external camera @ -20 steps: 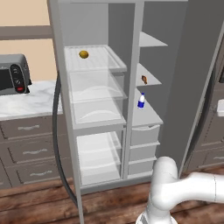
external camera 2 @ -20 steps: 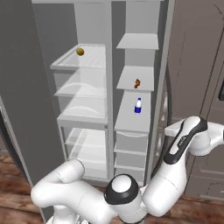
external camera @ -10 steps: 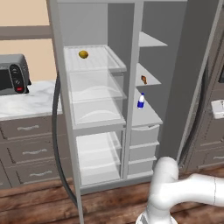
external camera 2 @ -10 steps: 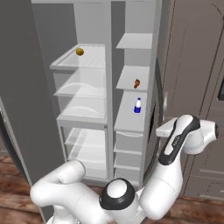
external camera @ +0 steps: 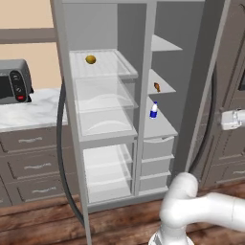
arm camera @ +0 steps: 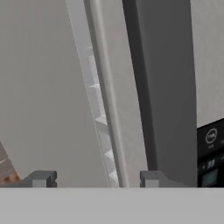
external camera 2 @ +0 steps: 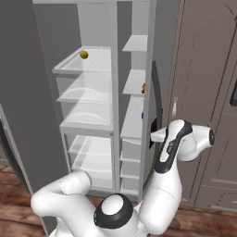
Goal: There's a chicken drumstick in the fridge that needs to be moved to the freezer for freezing. Pick up the chicken drumstick from the fridge, place it on any shelf in the freezer, and close the fridge and freezer doors when done.
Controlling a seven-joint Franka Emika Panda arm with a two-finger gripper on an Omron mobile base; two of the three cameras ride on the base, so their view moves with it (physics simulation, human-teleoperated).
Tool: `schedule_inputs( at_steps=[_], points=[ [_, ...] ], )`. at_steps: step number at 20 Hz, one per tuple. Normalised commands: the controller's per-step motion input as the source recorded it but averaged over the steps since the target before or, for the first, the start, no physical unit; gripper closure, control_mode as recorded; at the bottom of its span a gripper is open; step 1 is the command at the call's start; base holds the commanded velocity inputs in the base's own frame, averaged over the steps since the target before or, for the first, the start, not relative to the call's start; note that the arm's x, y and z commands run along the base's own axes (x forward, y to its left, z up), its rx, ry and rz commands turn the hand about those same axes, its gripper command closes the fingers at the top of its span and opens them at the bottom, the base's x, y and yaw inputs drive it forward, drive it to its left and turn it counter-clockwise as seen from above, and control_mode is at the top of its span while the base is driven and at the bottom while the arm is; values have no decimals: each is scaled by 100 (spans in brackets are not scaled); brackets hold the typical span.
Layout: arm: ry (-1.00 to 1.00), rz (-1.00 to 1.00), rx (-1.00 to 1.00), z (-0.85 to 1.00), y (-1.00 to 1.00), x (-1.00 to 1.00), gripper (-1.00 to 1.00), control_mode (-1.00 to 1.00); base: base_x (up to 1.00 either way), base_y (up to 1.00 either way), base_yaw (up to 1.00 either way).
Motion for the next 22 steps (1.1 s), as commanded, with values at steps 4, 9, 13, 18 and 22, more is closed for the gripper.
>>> schedule_inputs(
  at_steps=[4, 9, 13, 18, 22],
  points=[
    [3, -12, 0, 0, 57, 12, -100, -100, 0, 0, 0],
    [2, -11, 0, 0, 43, 14, -100, -100, 0, 0, 0],
    [2, -10, -3, 0, 52, 1, -100, -100, 0, 0, 0],
    [2, -8, -5, 0, 45, 2, -100, -100, 0, 0, 0],
    [0, -9, -2, 8, 18, -6, -100, -100, 0, 0, 0]
  ],
)
